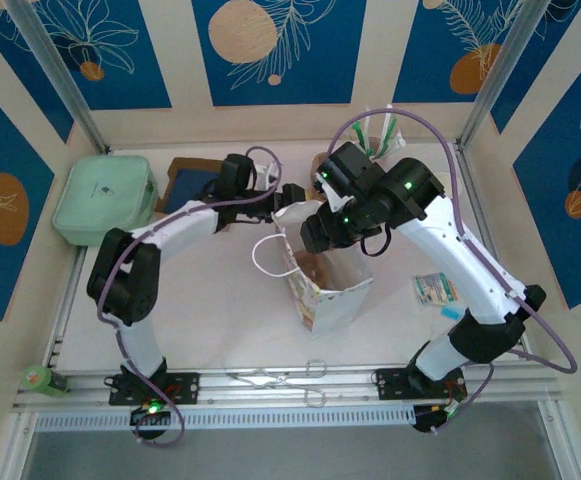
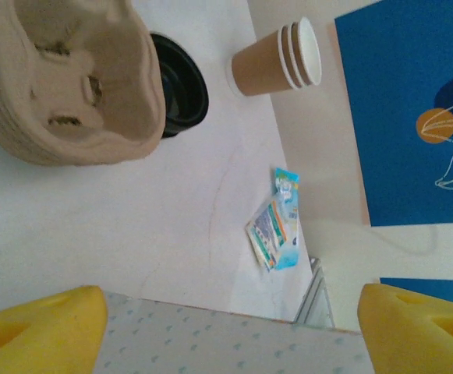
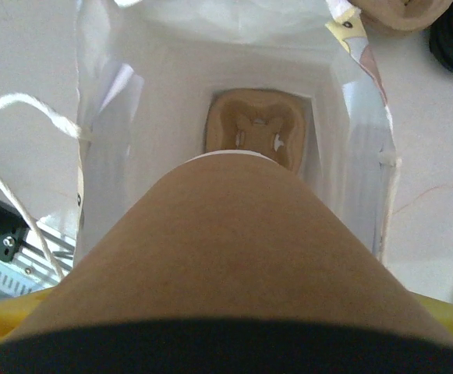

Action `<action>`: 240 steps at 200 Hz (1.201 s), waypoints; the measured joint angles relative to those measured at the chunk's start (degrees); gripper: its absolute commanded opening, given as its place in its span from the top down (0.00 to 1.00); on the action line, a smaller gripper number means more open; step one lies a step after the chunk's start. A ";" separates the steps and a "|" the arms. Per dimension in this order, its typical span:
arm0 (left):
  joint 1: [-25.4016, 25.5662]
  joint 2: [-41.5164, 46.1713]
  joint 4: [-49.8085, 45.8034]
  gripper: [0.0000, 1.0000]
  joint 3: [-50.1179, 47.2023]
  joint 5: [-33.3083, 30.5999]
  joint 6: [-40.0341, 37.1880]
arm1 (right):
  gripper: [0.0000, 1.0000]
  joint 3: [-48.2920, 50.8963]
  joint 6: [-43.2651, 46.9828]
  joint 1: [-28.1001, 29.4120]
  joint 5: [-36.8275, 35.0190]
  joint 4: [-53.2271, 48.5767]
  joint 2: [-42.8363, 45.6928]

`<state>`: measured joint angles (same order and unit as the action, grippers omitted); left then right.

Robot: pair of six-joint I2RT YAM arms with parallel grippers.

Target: Pack the takeout coffee

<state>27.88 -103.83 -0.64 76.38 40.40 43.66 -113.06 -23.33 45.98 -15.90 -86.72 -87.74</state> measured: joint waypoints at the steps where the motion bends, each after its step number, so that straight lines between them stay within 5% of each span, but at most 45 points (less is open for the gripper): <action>1: -0.04 0.22 -0.44 0.15 0.17 -0.22 -0.35 | 0.50 0.00 0.00 0.02 -0.02 -0.04 -0.02; 76: -0.79 9.94 -17.40 0.17 8.52 -8.20 -11.69 | 0.51 0.44 -0.07 2.08 -1.53 -2.01 -0.59; 154: 2.60 10.69 -37.16 0.20 16.00 -17.27 -25.97 | 0.51 0.46 -0.26 2.38 -2.16 -2.97 -0.59; 240: 8.17 10.67 -45.70 0.31 18.97 -22.82 -32.52 | 0.52 0.74 -1.77 3.89 -2.29 -3.26 -2.01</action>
<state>36.05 -93.17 -46.35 95.35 17.58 11.14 -112.31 -25.10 49.87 -18.20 -89.97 -89.76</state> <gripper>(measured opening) 0.724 0.844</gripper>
